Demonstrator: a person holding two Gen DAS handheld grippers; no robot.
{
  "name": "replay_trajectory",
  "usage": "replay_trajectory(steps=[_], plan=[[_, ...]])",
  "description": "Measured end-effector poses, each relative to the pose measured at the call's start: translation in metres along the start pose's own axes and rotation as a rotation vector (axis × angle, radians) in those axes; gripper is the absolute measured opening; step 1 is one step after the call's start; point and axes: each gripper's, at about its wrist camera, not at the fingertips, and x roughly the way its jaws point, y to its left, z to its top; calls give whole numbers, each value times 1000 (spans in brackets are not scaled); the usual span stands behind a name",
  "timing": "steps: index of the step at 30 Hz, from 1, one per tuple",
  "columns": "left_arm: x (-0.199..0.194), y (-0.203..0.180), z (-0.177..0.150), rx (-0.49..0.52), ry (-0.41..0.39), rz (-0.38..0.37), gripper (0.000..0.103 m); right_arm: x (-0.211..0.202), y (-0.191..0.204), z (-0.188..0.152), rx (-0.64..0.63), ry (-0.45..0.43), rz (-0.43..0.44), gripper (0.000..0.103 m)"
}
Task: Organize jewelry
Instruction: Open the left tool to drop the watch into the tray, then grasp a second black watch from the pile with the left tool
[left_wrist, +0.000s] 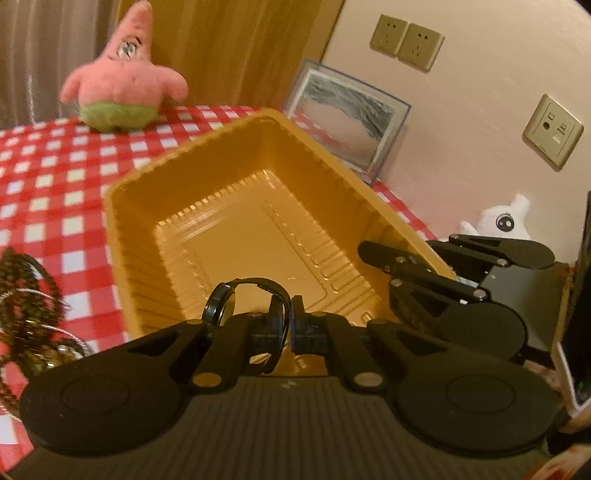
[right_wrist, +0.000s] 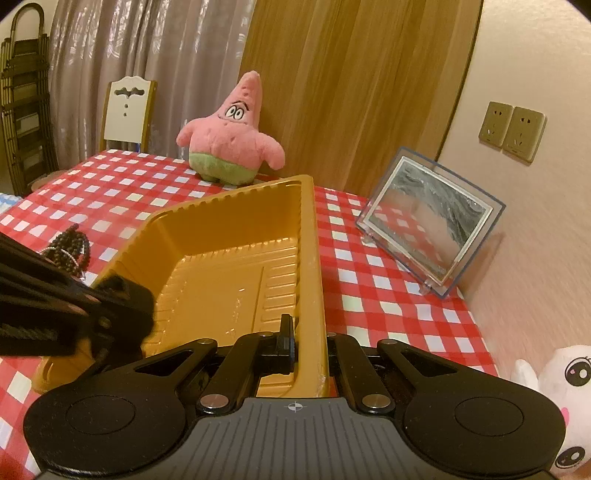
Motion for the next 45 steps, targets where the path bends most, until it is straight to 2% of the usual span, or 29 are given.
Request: replay_trajectory(steps=[2,8,9,12,16,18,22,26,31,37,45], plan=[[8,2,-2,-12,24,-20,3,0,0,0,0,1,-1,3],[20,5,-5,-33,55,-17,8,0,1,0,1,5,-3,3],[17,5,-4,-36,48,-19,11,0,1,0,1,5,-4,3],[6,5,0,-45,10,-47,27,0,1,-1,2,12,-7,3],[-21,5,2,-34,-48,-42,29,0,1,-2,3,17,-9,3],[-36,8,-1,-23,-69,-13,29,0,1,-2,2,16,-9,3],[-66,25,-17,-43,-82,93,29,0,1,-2,4,17,-9,3],[-88,56,-37,-109,-48,240,29,0,1,-2,4,17,-9,3],[-107,90,-58,-172,-17,385,29,0,0,-2,5,19,-10,3],[-117,110,-69,-196,-5,468,29,1,1,-3,6,27,-16,3],[-115,116,-72,-175,1,474,29,1,2,-3,7,30,-19,3]])
